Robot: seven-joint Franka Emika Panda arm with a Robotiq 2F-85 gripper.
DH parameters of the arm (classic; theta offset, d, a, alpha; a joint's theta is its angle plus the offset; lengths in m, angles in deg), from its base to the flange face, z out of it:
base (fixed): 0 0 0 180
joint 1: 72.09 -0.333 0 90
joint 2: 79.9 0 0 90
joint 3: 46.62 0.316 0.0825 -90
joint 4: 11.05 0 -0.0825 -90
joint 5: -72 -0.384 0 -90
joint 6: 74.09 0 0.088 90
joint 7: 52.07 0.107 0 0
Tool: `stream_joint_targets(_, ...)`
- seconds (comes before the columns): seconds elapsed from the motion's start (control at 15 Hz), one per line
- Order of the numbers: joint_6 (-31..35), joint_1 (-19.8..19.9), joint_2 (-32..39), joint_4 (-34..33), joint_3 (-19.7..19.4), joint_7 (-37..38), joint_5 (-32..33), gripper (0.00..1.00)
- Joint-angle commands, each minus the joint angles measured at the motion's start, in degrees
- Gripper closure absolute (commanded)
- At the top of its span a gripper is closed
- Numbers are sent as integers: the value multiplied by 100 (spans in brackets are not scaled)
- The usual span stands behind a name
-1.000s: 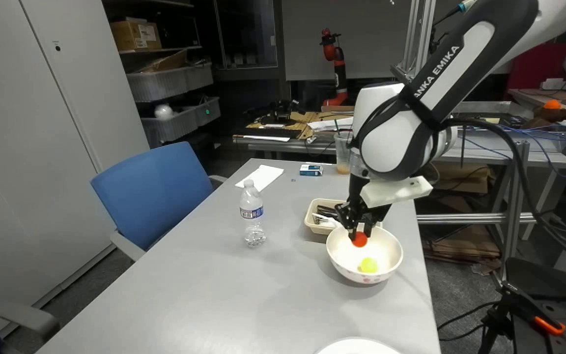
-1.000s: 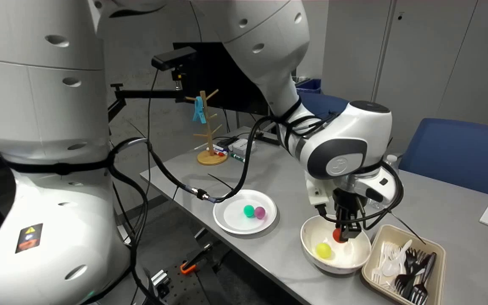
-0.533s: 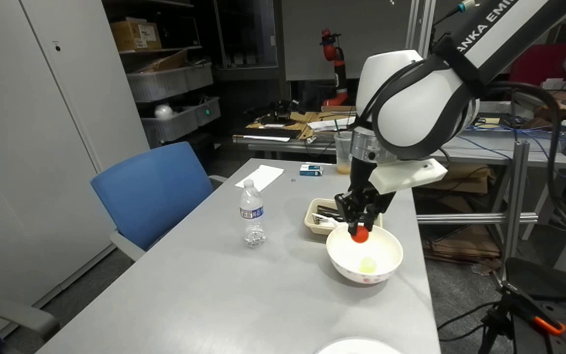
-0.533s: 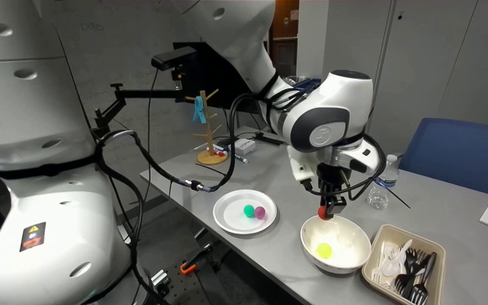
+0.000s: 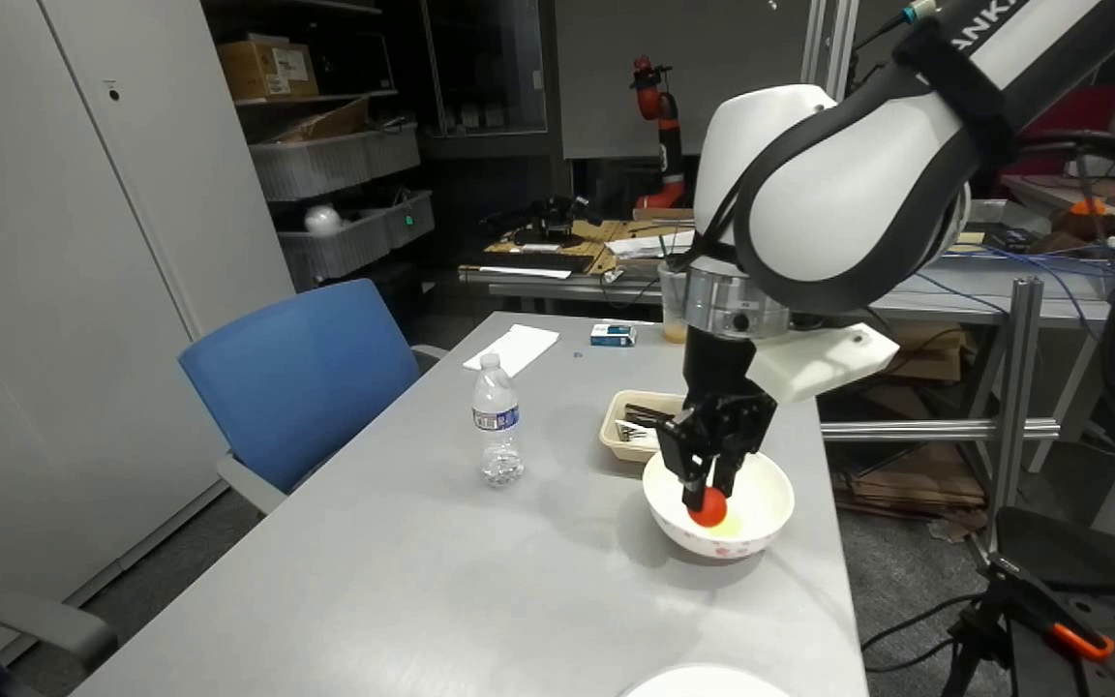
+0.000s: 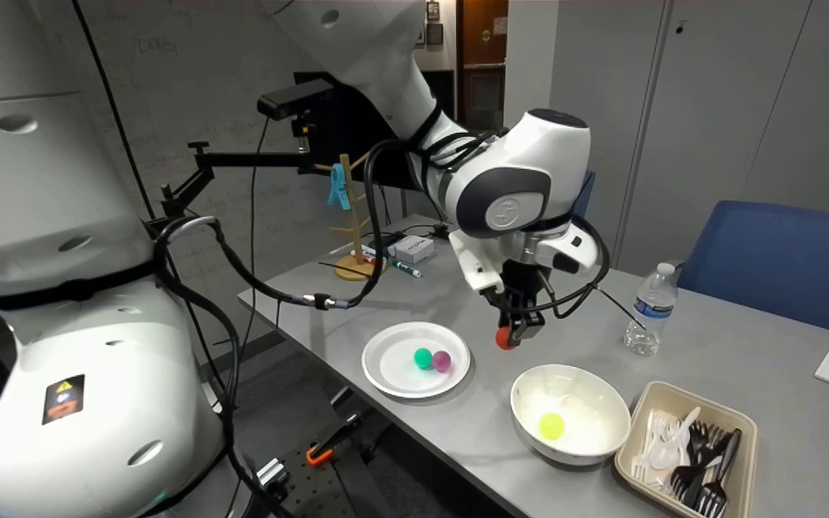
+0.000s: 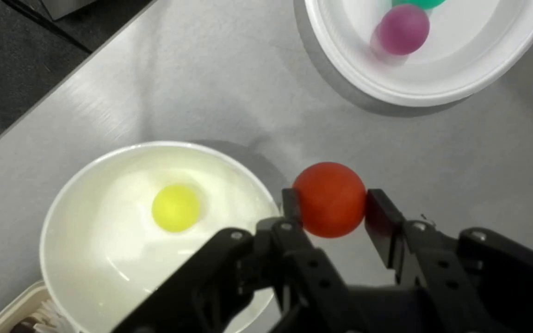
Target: Remove the red and yellow balls from the white bowl and place them on the white plate
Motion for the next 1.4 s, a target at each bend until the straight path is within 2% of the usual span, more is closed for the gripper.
stream_joint_targets(0.0,-134,-155,-128,207,153,-500,-463,85)
stream_joint_targets(0.6,-56,-404,263,560,490,-1218,-1217,85)
stream_joint_targets(1.0,98,-427,624,501,734,-1821,-2060,85)
stream_joint_targets(1.33,282,-441,868,475,862,-1987,-2438,85)
